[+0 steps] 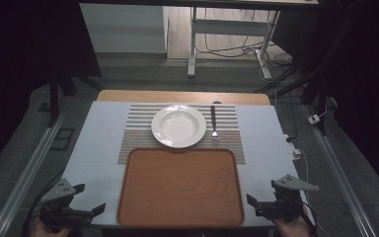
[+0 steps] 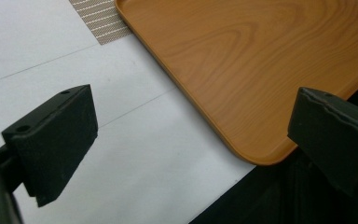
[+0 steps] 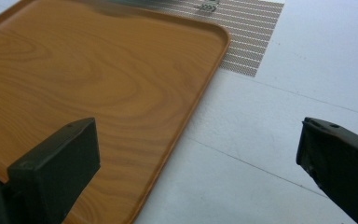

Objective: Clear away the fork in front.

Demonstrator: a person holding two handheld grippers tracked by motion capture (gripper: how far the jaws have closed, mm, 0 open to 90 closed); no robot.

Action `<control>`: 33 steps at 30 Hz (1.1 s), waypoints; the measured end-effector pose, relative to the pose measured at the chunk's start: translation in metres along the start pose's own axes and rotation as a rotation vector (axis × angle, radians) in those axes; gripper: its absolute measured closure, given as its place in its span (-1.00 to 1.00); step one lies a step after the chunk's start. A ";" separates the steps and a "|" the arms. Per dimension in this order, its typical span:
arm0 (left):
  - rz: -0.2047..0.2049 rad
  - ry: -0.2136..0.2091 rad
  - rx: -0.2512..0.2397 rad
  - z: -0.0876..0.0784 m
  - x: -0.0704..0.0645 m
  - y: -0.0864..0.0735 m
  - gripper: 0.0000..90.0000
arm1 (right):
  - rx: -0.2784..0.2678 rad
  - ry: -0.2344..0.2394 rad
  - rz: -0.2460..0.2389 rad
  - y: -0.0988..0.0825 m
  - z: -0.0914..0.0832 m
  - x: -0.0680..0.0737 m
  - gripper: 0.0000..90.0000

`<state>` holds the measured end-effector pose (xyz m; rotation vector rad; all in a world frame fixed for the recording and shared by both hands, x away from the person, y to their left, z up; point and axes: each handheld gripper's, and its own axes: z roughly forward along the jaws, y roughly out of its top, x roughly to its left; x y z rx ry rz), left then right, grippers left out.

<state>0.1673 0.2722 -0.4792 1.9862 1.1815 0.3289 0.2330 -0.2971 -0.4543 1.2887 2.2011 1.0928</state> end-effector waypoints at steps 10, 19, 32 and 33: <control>0.010 0.009 0.024 0.004 -0.001 0.003 -0.90 | 0.005 0.015 0.007 -0.001 -0.001 -0.002 -1.00; 0.043 0.018 0.040 0.007 -0.005 0.004 -0.89 | 0.011 0.024 0.002 -0.001 -0.001 -0.001 -1.00; 0.019 -0.006 0.025 0.004 -0.002 0.003 -0.89 | 0.025 0.017 -0.050 0.000 0.001 0.004 -1.00; 0.022 -0.004 0.028 0.005 -0.002 0.003 -0.89 | 0.026 0.007 -0.056 0.000 0.001 0.005 -1.00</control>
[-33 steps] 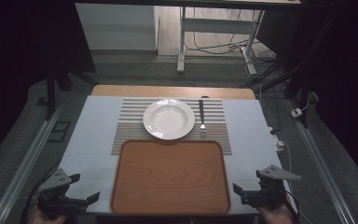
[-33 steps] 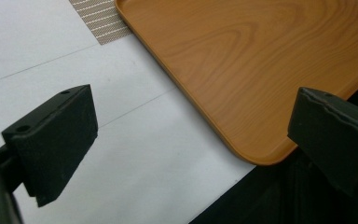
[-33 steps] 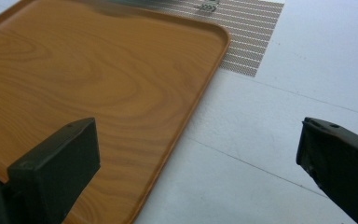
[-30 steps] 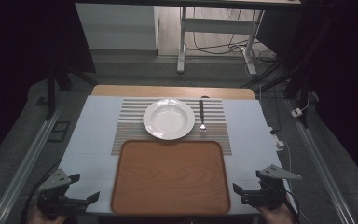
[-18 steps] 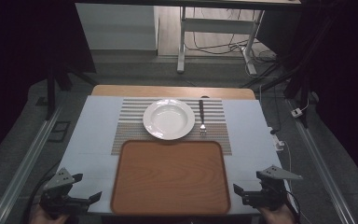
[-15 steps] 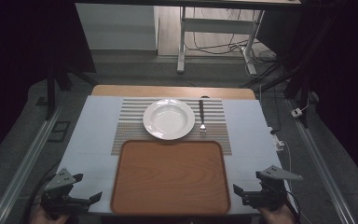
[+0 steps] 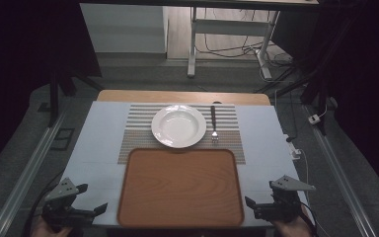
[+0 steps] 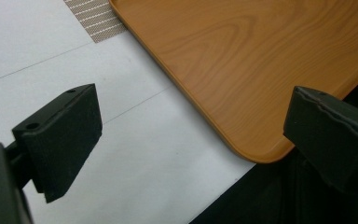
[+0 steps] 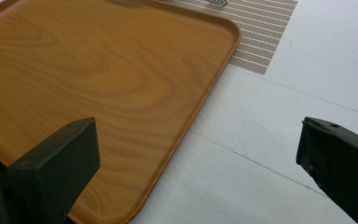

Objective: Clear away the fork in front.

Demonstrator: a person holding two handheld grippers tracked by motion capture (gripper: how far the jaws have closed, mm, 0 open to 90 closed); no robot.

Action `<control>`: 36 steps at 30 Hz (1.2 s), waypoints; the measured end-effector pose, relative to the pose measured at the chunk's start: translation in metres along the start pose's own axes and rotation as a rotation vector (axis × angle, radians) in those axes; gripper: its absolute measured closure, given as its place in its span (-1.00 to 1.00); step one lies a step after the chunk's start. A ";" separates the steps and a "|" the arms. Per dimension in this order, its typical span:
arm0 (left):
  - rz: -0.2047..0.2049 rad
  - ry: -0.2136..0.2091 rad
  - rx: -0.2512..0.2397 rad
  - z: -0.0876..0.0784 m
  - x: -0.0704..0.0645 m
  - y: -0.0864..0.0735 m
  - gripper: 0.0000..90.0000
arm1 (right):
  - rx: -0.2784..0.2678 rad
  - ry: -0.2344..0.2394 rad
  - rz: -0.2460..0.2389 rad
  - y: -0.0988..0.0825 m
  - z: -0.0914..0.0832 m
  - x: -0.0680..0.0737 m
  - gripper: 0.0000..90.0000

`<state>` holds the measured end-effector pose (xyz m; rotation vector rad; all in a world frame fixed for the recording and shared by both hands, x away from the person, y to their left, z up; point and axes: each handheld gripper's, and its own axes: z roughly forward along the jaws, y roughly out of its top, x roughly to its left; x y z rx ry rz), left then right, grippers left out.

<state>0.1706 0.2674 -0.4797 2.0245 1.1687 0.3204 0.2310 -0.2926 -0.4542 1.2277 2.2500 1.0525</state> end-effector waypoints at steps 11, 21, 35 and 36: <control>0.013 0.006 0.005 0.000 -0.002 0.000 -0.88 | 0.007 0.018 -0.069 0.004 0.007 0.008 -1.00; 0.013 0.010 0.008 0.000 -0.002 0.000 -0.88 | 0.011 0.085 -0.126 0.011 0.014 0.015 -1.00; 0.013 0.013 0.009 0.001 -0.002 0.000 -0.88 | 0.021 0.132 -0.137 0.027 0.030 0.026 -1.00; 0.014 0.013 0.009 0.001 -0.002 0.000 -0.88 | 0.032 0.139 -0.138 0.027 0.032 0.026 -1.00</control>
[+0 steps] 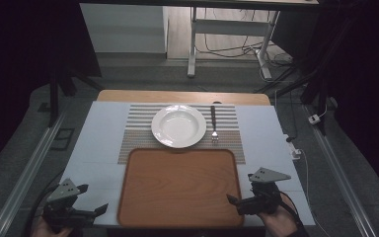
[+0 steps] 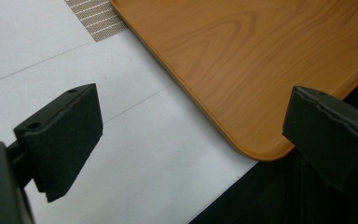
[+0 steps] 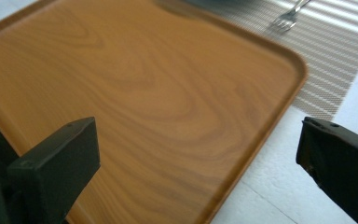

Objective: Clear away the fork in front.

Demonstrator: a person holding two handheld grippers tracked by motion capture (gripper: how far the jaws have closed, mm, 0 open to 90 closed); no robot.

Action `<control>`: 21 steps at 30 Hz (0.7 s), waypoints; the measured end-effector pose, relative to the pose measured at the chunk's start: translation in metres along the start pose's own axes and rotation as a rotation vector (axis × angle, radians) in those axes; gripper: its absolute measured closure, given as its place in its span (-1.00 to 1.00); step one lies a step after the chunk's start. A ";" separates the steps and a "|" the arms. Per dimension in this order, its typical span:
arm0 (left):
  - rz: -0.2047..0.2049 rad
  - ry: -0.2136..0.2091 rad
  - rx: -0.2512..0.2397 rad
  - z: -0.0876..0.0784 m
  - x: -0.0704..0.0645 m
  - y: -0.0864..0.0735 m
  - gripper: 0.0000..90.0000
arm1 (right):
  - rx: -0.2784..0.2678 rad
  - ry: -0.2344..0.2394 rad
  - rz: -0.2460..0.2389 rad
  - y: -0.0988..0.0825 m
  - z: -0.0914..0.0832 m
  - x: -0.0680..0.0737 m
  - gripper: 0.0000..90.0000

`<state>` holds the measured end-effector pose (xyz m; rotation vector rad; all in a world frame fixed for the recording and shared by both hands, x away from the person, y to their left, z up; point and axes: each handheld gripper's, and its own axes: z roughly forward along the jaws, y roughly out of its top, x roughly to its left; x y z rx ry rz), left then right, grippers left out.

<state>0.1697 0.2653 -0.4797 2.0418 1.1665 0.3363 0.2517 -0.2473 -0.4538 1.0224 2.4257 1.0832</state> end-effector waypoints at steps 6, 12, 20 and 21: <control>0.000 0.001 0.001 0.000 0.000 0.000 -0.88 | 0.066 -0.004 -0.053 0.006 0.013 0.003 -1.00; -0.002 0.001 0.002 0.000 0.000 0.000 -0.87 | 0.099 -0.033 -0.079 0.010 0.028 0.004 -1.00; -0.007 0.001 0.003 0.000 0.001 0.000 -0.87 | 0.148 -0.060 -0.200 0.019 0.043 0.009 -1.00; -0.008 0.000 0.003 0.001 0.001 0.000 -0.87 | 0.152 -0.063 -0.214 0.021 0.045 0.009 -1.00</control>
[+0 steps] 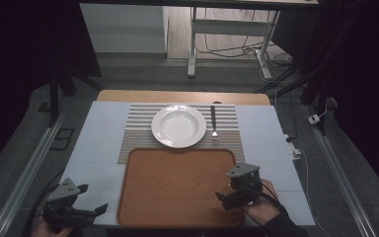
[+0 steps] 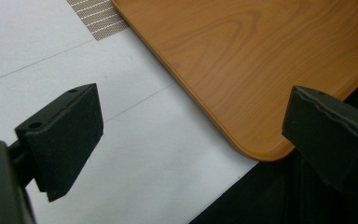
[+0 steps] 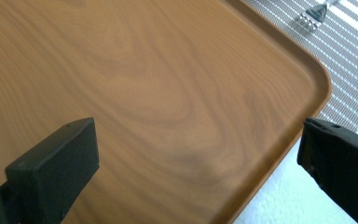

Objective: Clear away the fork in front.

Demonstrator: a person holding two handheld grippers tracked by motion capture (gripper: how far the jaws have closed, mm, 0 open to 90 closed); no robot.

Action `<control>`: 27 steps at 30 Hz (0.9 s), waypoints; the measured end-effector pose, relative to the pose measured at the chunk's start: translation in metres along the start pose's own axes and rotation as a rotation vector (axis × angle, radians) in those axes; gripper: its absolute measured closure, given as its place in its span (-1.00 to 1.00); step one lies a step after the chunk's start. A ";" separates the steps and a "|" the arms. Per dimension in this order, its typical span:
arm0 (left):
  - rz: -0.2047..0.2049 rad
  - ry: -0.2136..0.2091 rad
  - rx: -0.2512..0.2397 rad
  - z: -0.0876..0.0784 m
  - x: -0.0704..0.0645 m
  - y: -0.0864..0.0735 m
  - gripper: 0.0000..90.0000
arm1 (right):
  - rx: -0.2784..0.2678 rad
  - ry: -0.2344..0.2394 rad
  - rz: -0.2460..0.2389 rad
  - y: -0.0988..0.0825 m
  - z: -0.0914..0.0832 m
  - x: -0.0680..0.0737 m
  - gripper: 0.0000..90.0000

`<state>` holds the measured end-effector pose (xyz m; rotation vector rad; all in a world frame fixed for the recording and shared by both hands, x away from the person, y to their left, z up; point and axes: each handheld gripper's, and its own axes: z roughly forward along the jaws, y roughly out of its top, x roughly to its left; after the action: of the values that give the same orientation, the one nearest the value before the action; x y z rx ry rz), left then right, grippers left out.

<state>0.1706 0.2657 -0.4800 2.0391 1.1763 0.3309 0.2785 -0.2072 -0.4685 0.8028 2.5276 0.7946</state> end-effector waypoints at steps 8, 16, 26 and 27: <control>-0.003 -0.002 0.002 0.000 0.001 0.000 -0.87 | 0.055 -0.064 -0.119 0.015 0.017 0.003 -1.00; -0.008 -0.011 -0.005 -0.001 0.002 0.000 -0.87 | 0.099 -0.138 -0.238 0.028 0.035 0.002 -1.00; -0.012 -0.016 -0.007 -0.001 0.003 0.000 -0.87 | 0.148 -0.216 -0.355 0.042 0.053 -0.006 -1.00; -0.012 -0.015 -0.007 -0.001 0.003 0.000 -0.87 | 0.155 -0.218 -0.365 0.044 0.055 -0.007 -1.00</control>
<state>0.1713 0.2684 -0.4800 2.0243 1.1762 0.3123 0.3289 -0.1600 -0.4833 0.4230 2.4538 0.3740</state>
